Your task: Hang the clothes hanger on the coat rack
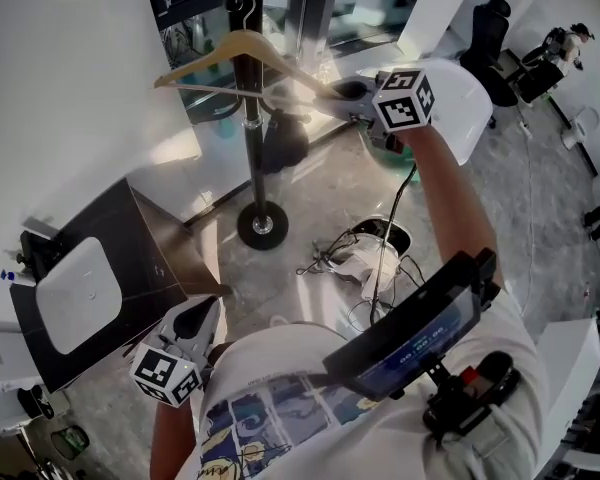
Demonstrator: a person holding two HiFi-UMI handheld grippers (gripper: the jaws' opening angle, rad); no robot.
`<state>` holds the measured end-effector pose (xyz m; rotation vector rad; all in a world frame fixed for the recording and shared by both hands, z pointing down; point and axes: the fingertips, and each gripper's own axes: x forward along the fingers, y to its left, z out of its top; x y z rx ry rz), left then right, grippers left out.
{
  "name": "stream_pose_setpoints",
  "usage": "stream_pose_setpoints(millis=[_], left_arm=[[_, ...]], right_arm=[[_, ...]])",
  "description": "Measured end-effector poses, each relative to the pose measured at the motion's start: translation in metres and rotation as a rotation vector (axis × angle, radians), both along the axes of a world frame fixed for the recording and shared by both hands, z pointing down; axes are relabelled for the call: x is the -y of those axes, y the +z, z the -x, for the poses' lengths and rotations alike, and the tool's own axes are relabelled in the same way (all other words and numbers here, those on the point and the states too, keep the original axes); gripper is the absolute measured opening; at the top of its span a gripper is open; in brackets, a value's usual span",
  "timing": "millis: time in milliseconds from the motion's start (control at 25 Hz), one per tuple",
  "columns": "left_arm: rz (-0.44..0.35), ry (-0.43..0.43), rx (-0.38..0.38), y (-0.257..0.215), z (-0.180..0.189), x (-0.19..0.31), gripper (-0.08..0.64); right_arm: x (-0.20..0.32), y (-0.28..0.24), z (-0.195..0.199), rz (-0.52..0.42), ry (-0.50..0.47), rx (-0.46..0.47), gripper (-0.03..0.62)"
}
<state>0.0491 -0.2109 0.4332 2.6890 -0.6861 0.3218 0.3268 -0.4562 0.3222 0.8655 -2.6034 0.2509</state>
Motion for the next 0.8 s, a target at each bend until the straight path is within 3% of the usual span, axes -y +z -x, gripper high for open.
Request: stream_pose_setpoints(millis=[280, 560, 800], left_arm=[[0.009, 0.030, -0.002, 0.002, 0.019, -0.004, 0.003], [0.031, 0.094, -0.002, 0.004, 0.049, -0.009, 0.003], [0.012, 0.142, -0.010, 0.000, 0.070, -0.013, 0.003]], right_arm=[[0.002, -0.003, -0.022, -0.042, 0.161, 0.030, 0.223], [-0.034, -0.024, -0.068, -0.112, 0.374, 0.076, 0.245], [-0.097, -0.035, -0.087, -0.213, 0.553, 0.092, 0.244]])
